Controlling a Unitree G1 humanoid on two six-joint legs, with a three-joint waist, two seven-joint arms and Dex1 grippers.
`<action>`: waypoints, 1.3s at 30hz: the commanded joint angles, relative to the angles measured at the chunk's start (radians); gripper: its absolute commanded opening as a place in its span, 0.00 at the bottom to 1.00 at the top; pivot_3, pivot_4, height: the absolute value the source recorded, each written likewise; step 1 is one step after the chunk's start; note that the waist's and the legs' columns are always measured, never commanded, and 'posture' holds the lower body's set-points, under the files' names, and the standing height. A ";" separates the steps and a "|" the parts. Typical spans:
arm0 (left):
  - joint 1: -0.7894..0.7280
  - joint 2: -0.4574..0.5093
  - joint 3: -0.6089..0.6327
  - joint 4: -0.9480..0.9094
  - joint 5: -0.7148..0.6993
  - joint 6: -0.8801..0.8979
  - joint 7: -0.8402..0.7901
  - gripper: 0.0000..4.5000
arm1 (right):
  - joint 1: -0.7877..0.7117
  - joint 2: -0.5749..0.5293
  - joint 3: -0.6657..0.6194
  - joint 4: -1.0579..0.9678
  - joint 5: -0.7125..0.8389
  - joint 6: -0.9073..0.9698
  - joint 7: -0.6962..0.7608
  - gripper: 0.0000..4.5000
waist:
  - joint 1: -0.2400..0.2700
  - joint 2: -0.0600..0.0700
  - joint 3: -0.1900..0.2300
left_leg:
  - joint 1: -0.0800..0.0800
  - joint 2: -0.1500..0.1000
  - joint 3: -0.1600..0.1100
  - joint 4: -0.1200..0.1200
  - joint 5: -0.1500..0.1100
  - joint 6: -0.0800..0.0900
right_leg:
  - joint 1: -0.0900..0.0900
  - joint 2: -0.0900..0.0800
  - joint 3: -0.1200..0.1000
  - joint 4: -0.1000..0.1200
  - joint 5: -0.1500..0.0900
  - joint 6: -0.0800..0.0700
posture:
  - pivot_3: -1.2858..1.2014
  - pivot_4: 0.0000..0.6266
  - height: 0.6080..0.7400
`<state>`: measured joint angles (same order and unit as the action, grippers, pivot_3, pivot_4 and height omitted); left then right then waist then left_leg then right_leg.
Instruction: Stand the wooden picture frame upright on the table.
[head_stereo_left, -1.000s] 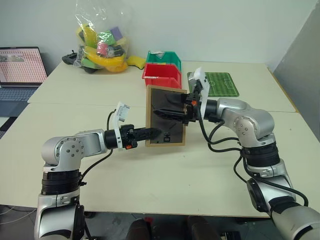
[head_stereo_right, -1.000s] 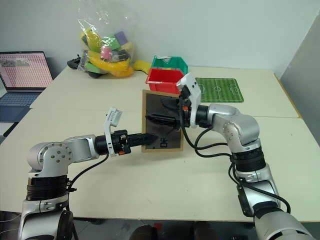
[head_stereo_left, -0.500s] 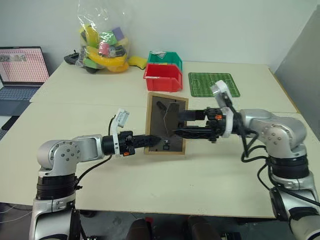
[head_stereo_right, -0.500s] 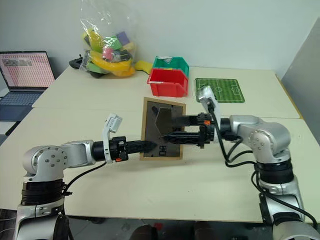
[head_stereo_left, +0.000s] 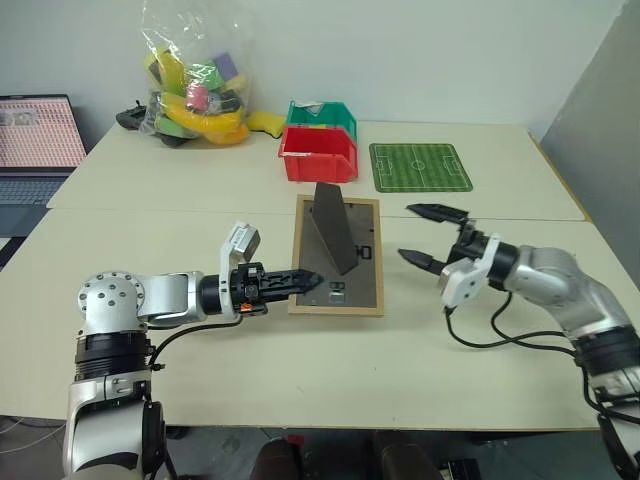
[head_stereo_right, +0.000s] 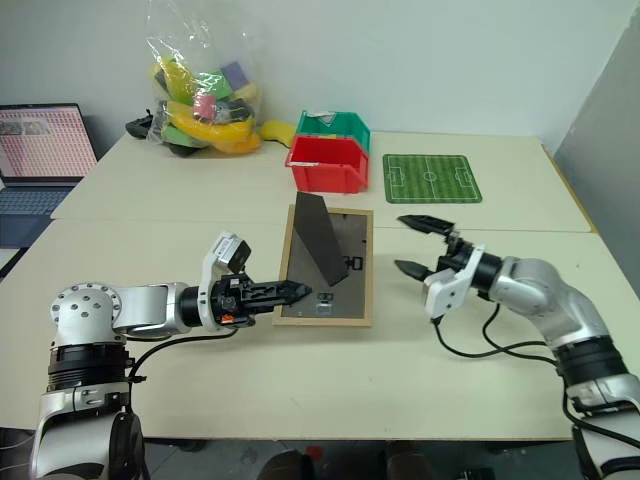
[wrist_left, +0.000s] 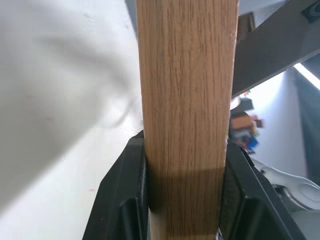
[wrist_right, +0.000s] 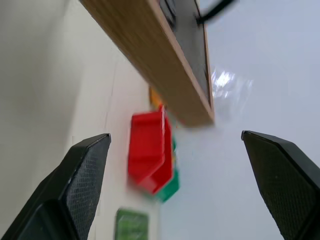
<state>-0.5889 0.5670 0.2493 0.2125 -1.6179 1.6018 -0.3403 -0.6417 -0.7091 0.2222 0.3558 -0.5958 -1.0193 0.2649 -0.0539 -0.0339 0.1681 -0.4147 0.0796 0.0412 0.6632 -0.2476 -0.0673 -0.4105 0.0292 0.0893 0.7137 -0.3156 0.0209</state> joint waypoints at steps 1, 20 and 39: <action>0.056 0.049 -0.095 -0.069 -0.292 -0.113 0.147 0.29 | -0.075 0.047 0.010 0.043 -0.139 -0.084 -0.172 0.99 | 0.000 0.000 0.000 | 0.000 0.000 0.000 0.000 0.000 0.000 | 0.000 -0.001 0.000 0.000 0.000 0.000 | 0.52 0.24 1.00; 0.179 0.104 -0.175 -0.257 -0.354 -0.298 0.216 0.36 | -0.148 0.046 0.031 0.087 -0.177 -0.209 -0.293 0.34 | 0.020 0.000 0.000 | 0.002 -0.004 0.000 0.001 0.001 0.000 | 0.003 -0.005 -0.001 0.000 0.000 -0.001 | 0.52 0.24 1.00; 0.447 0.412 -0.062 -0.630 0.414 -0.697 0.058 1.00 | -0.014 0.112 0.205 -0.077 1.005 0.605 0.555 0.30 | 0.006 -0.001 0.002 | 0.004 0.000 -0.003 0.000 0.001 0.000 | 0.006 -0.006 -0.003 0.000 -0.001 -0.002 | 0.52 0.24 1.00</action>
<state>-0.1681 0.9544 0.2123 -0.2937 -1.3884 1.0007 -0.2067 -0.6523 -0.6160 0.4555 0.3438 0.2825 -0.5948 0.7389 -0.0474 -0.0348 0.1698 -0.4106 0.0797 0.0381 0.6628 -0.2470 -0.0674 -0.4044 0.0235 0.0865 0.7134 -0.3164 0.0189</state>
